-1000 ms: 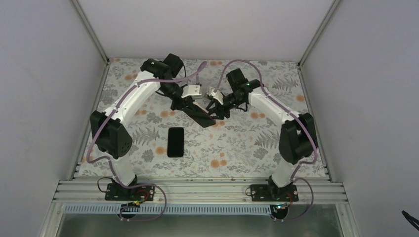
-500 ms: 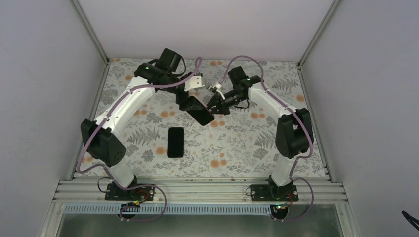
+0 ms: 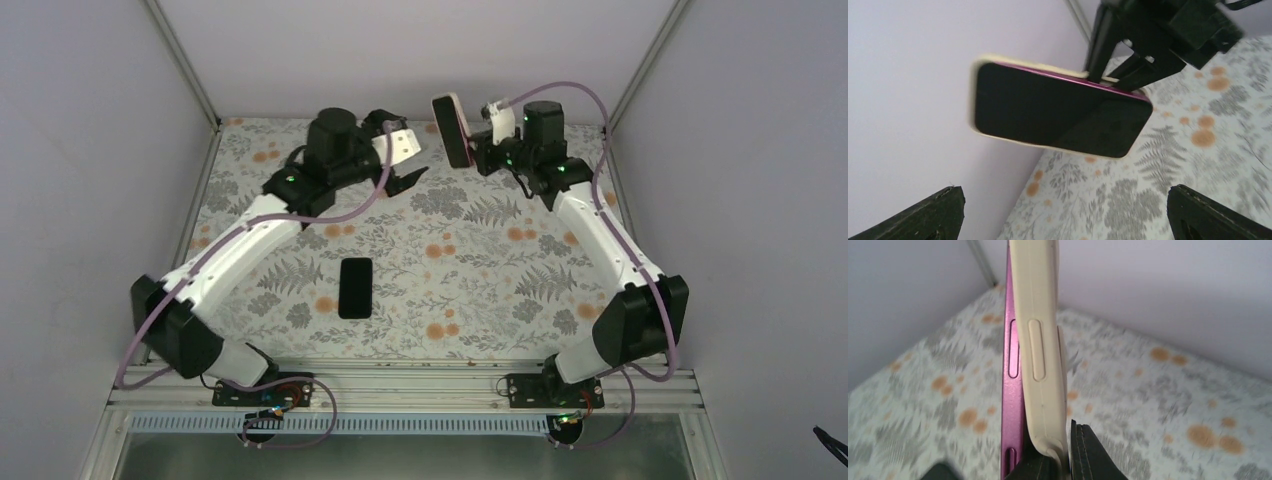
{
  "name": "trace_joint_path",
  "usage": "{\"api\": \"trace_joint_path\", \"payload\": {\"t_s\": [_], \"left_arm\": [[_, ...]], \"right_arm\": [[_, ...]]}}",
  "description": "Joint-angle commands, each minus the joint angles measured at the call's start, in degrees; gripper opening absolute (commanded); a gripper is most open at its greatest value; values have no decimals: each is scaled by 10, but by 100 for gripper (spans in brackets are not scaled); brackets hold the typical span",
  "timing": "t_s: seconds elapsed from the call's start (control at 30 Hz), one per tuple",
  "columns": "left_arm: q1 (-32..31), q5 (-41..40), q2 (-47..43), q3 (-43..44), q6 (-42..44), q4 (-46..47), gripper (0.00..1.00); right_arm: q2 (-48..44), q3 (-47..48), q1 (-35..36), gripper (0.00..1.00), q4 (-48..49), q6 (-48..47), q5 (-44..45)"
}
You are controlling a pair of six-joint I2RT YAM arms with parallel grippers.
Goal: Take the phone out of the phone case
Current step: Remove the phone case from the phone.
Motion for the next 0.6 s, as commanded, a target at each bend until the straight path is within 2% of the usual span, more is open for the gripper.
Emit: {"api": "trace_joint_path", "payload": {"t_s": [0.0, 0.17, 0.3, 0.57], "left_arm": [[-25, -88, 76, -1, -88, 172, 100], [-46, -119, 132, 15, -141, 245, 100], [-50, -156, 164, 43, -160, 260, 100], [-53, -173, 175, 42, -158, 268, 100]], "right_arm": [[6, 74, 37, 3, 93, 139, 150], [34, 86, 69, 3, 91, 157, 176], [41, 81, 87, 3, 101, 156, 192], [53, 92, 96, 3, 119, 150, 200]]}}
